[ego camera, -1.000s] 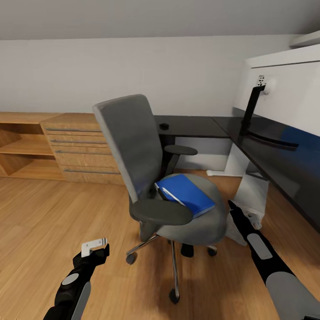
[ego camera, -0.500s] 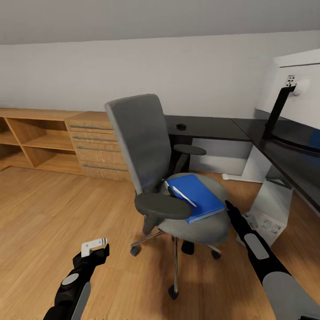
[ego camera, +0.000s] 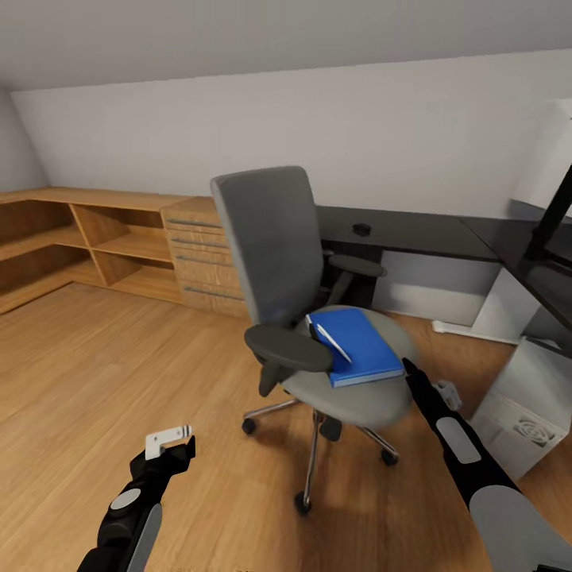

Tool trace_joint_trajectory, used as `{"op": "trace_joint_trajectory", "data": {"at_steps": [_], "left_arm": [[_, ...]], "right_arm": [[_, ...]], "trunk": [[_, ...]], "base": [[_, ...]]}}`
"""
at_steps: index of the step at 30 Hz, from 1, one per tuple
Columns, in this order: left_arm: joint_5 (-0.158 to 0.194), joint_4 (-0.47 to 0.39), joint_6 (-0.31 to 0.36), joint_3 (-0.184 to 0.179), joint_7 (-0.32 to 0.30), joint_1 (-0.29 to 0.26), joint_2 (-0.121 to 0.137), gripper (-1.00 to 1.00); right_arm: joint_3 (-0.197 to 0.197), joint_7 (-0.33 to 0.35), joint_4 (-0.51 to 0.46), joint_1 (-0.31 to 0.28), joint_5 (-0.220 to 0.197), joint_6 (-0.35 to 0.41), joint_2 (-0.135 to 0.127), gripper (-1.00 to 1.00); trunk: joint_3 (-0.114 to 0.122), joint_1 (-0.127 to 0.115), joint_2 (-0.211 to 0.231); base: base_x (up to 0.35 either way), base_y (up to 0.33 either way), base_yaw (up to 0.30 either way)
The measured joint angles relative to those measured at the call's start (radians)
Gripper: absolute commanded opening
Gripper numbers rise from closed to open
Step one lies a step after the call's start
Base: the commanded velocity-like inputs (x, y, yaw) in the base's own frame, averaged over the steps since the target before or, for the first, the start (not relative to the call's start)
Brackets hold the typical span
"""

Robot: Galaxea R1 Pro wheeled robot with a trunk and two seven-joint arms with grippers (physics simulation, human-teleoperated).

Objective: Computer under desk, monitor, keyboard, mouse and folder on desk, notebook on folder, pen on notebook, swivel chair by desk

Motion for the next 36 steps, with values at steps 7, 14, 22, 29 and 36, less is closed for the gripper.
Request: {"op": "trace_joint_trajectory", "data": {"at_steps": [7,14,22,29,36], "left_arm": [[0.000,0.000,0.000,0.000,0.001,0.000,0.000,1.00],[0.000,0.000,0.000,0.000,0.002,0.000,0.000,1.00],[0.000,0.000,0.000,0.000,0.001,0.000,0.000,1.00],[-0.005,0.008,-0.003,-0.001,0.001,0.000,-0.017,1.00],[-0.004,0.008,-0.002,-0.001,0.000,-0.001,-0.017,1.00]], "right_arm": [[-0.012,-0.003,0.001,0.001,0.002,0.000,-0.011,1.00],[-0.002,-0.004,0.002,0.003,0.005,0.000,-0.037,1.00],[-0.002,-0.005,0.002,0.002,0.008,0.000,-0.032,1.00],[-0.008,-0.009,0.014,0.000,0.008,-0.003,-0.031,1.00],[-0.004,-0.008,0.034,0.002,0.008,-0.003,-0.053,1.00]], "trunk": [[0.000,0.000,0.000],[0.000,0.000,0.000],[0.000,0.000,0.000],[0.000,0.000,0.000],[0.000,0.000,0.000]], "base": [[0.000,0.000,0.270],[0.000,0.000,0.066],[0.000,0.000,0.001],[0.000,0.000,0.000],[0.000,0.000,0.000]]}}
